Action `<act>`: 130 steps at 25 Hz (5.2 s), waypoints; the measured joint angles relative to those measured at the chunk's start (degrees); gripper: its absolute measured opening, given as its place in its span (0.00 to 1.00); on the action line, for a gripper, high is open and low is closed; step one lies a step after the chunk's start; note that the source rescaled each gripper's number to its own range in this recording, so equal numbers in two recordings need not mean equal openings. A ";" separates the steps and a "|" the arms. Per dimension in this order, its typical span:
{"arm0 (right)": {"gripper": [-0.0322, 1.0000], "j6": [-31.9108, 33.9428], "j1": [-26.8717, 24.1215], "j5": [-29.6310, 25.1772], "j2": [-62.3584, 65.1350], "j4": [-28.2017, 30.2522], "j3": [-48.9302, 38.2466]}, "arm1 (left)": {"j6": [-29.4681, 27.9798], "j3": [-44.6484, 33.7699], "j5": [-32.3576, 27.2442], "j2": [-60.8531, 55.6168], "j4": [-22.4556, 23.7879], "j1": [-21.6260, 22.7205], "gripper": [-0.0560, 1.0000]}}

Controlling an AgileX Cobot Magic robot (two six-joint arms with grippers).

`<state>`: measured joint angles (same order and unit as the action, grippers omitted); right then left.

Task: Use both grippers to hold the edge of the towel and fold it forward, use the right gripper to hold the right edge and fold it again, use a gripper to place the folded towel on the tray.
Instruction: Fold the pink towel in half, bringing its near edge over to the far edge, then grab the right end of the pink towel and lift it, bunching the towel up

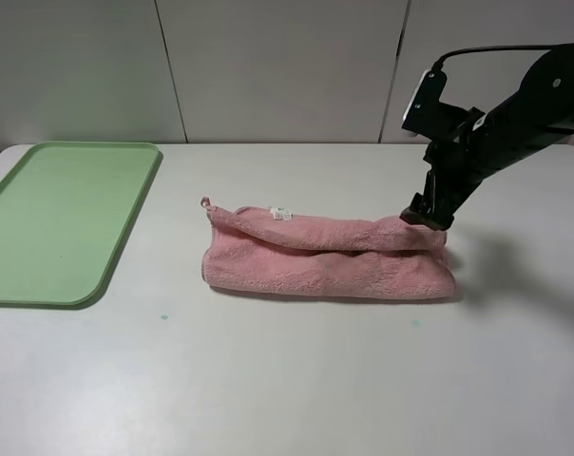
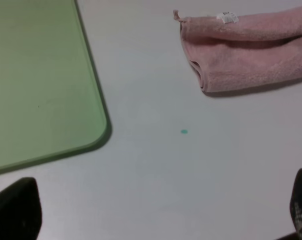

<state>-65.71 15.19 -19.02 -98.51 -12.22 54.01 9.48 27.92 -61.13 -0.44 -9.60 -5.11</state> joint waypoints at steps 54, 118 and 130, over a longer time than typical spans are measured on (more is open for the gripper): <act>1.00 -1.76 7.16 7.72 -10.29 4.84 14.46 | 0.00 0.00 0.00 0.00 0.00 0.00 1.00; 0.60 66.58 -0.58 -1.18 -11.57 2.17 -5.53 | 0.00 0.00 0.00 0.00 0.00 0.00 1.00; 0.12 66.73 -0.15 -1.36 -11.81 0.24 -5.52 | 0.00 0.00 0.00 0.00 0.00 0.00 1.00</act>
<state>1.03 15.04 -20.39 -110.31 -11.98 48.48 9.48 27.92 -61.13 -0.44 -9.60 -5.11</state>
